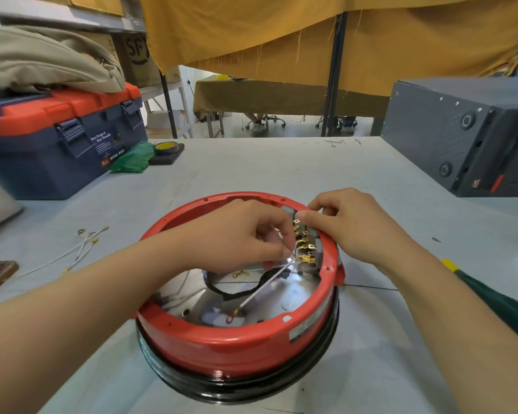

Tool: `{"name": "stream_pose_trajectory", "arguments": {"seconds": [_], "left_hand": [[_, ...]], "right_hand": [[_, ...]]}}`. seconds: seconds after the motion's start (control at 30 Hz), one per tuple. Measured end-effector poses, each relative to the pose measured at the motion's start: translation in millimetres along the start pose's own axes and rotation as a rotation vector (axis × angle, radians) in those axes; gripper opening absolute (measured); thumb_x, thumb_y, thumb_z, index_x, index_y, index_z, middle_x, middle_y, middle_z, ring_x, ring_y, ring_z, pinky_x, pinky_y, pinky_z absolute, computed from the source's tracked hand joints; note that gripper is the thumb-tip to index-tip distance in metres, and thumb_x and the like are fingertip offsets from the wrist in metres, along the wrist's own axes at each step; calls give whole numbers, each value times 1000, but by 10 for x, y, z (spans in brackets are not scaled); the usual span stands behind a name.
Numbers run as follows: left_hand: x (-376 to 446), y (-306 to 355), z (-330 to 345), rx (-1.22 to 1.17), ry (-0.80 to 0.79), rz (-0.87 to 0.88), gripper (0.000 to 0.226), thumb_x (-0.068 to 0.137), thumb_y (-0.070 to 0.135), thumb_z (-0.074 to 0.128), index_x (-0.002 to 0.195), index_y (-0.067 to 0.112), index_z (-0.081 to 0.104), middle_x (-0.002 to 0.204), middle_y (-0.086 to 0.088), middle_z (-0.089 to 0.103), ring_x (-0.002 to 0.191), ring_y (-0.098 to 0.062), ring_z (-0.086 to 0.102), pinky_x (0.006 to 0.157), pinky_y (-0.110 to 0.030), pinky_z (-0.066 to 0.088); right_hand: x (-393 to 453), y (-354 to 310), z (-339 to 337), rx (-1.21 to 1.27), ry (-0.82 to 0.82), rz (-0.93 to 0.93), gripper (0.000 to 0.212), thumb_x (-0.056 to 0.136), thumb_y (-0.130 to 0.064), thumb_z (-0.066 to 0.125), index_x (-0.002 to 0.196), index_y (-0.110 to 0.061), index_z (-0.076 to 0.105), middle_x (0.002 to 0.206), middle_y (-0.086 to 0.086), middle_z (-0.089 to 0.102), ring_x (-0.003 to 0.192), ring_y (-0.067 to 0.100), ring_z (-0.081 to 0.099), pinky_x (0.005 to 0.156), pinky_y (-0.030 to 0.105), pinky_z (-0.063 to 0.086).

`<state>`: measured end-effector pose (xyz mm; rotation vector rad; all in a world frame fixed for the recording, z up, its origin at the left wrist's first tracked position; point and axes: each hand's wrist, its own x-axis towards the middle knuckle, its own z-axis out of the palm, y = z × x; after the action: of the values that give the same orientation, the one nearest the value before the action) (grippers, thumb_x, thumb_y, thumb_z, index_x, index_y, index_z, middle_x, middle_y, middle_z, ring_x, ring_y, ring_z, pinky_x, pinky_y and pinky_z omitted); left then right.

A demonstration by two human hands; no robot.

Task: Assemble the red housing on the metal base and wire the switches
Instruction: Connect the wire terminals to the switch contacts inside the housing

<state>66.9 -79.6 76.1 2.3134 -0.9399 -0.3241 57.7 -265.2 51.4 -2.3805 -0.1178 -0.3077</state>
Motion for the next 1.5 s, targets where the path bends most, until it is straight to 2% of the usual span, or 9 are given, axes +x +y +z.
{"name": "stream_pose_trajectory", "arguments": {"seconds": [0.07,0.2,0.27,0.4,0.57,0.87,1.07,1.27,1.5], "left_hand": [[12,-3,27,6,9,-3,5,85,17,66,88,21,67,65,6,67,54,3,56,54,-9,40],[76,23,77,42,56,7,3,82,22,68,84,23,70,67,4,68,60,-5,61,60,-21,48],[107,40,107,74,57,4,3,80,22,69,83,21,71,68,1,70,64,-9,63,63,-25,49],[123,17,164,64,70,-5,5,81,23,71,81,18,70,67,1,70,60,-5,61,61,-21,48],[104,4,191,87,104,24,7,82,22,70,82,15,70,67,1,70,62,-7,62,62,-21,48],[45,37,190,174,134,82,7,85,15,65,82,12,70,66,3,66,61,-1,56,59,-6,37],[37,32,218,218,149,101,7,85,14,62,80,12,67,65,4,64,59,-1,54,57,-7,35],[39,19,245,232,156,106,7,87,14,59,81,12,62,65,4,64,56,-1,52,54,-7,33],[51,26,263,241,167,110,7,87,15,59,80,13,60,63,4,63,56,-1,51,54,-8,33]], "right_hand": [[4,7,21,64,6,-4,22,86,-35,64,82,-16,75,61,-1,65,52,5,53,47,10,37],[24,30,63,177,-12,-5,25,86,-33,64,83,-11,75,76,18,70,73,34,64,67,35,51],[27,28,67,194,-17,0,24,85,-33,64,84,-12,75,81,20,70,81,37,63,73,42,51],[23,39,77,191,2,9,19,85,-37,65,86,-22,76,77,9,72,73,24,66,61,25,49],[7,36,48,116,12,4,19,84,-42,64,86,-25,73,53,-3,57,44,1,49,43,9,36],[17,42,48,11,1,-16,15,85,-43,60,86,-31,70,42,-5,45,38,4,43,44,11,34],[16,47,44,39,-24,-12,18,87,-39,59,89,-25,71,36,-7,42,36,4,40,41,13,32],[14,45,43,36,-42,-11,19,88,-39,57,91,-25,70,48,-1,54,39,6,43,44,14,35],[22,45,49,29,-40,-11,19,88,-39,57,93,-24,69,43,-5,49,38,1,45,44,11,35]]}}
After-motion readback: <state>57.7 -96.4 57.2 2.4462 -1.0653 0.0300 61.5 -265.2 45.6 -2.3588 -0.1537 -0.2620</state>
